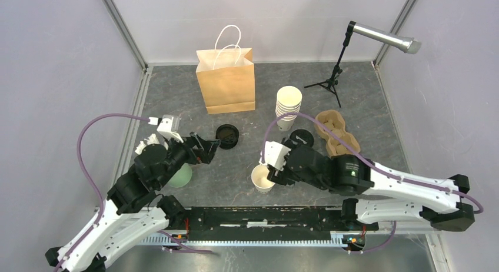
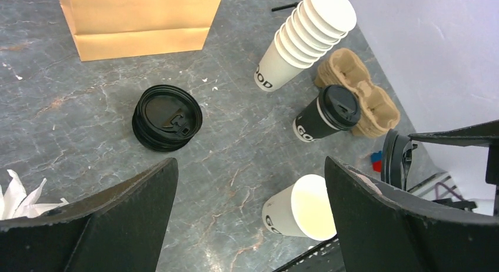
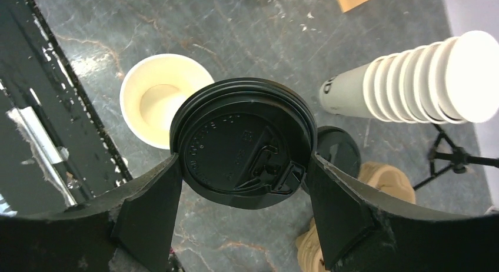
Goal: Pack the takeout coffee
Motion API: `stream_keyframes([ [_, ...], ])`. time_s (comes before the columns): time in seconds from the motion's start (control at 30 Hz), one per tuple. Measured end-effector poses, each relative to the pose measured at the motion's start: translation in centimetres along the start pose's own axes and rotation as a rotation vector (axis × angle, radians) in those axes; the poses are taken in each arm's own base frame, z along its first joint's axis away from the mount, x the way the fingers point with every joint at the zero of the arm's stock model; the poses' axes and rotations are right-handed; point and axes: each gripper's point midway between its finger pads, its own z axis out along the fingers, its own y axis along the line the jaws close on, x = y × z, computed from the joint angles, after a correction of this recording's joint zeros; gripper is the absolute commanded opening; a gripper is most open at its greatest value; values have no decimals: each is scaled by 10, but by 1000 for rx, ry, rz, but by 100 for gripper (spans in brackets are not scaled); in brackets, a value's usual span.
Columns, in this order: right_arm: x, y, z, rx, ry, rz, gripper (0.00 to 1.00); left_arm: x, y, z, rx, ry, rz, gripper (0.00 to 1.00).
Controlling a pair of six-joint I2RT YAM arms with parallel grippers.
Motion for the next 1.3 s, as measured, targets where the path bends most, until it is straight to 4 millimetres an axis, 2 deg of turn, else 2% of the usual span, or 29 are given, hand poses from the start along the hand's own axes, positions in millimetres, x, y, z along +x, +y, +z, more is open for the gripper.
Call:
stream_keyframes([
  [0.17,7,14,20,-119,112,2,78,10,3,3,4,21,40,100],
  [0.33,17,35,33,-239,203,-16,79,10,2,2,16,24,56,100],
  [0.5,15,51,41,-341,253,-26,80,6,3,-5,29,-7,52,100],
  [0.63,18,61,46,-387,284,-36,81,-6,5,-17,37,-72,34,100],
  [0.93,21,67,56,-411,338,-56,84,-28,11,-38,46,-198,-5,100],
  [1.3,28,70,69,-417,393,-94,88,-20,13,-31,35,-173,4,100],
])
